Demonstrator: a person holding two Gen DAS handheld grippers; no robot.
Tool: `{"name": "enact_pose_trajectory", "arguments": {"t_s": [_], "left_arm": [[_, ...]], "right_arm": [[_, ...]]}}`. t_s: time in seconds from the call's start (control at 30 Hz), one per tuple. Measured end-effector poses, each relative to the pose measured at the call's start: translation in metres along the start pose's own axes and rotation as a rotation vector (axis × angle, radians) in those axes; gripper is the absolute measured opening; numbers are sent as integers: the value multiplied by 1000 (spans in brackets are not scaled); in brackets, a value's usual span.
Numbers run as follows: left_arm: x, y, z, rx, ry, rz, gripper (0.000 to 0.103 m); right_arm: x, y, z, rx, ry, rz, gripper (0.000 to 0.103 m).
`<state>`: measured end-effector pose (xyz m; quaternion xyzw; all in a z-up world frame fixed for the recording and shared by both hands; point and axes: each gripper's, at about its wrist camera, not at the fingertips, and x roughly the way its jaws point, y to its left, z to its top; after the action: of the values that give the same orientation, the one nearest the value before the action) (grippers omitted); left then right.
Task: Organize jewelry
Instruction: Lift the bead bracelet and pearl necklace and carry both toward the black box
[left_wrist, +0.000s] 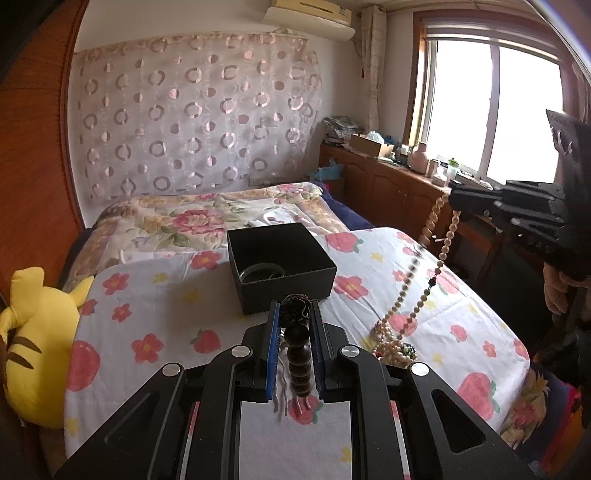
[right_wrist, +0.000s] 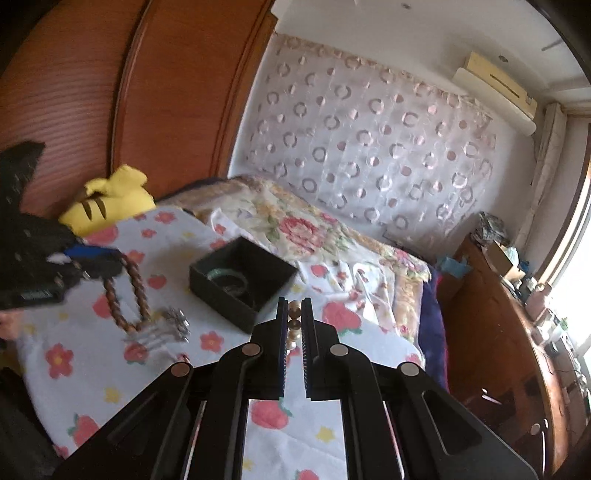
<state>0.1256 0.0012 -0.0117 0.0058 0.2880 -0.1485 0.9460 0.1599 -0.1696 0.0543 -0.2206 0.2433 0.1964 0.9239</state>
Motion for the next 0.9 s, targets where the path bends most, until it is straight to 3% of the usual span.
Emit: {"name": "enact_pose_trajectory", "arguments": {"t_s": [0.27, 0.4, 0.6, 0.9], "left_arm": [[4, -4, -7, -4, 19, -13, 14], [15, -12, -8, 17, 44, -28, 14], [29, -28, -12, 46, 77, -34, 14], [34, -29, -19, 52, 99, -33, 14]], "right_arm": [[25, -23, -64, 68, 115, -23, 8], [17, -30, -85, 102, 98, -30, 8], [-21, -40, -66, 118, -43, -42, 8], [-40, -27, -32, 52, -108, -32, 8]]}}
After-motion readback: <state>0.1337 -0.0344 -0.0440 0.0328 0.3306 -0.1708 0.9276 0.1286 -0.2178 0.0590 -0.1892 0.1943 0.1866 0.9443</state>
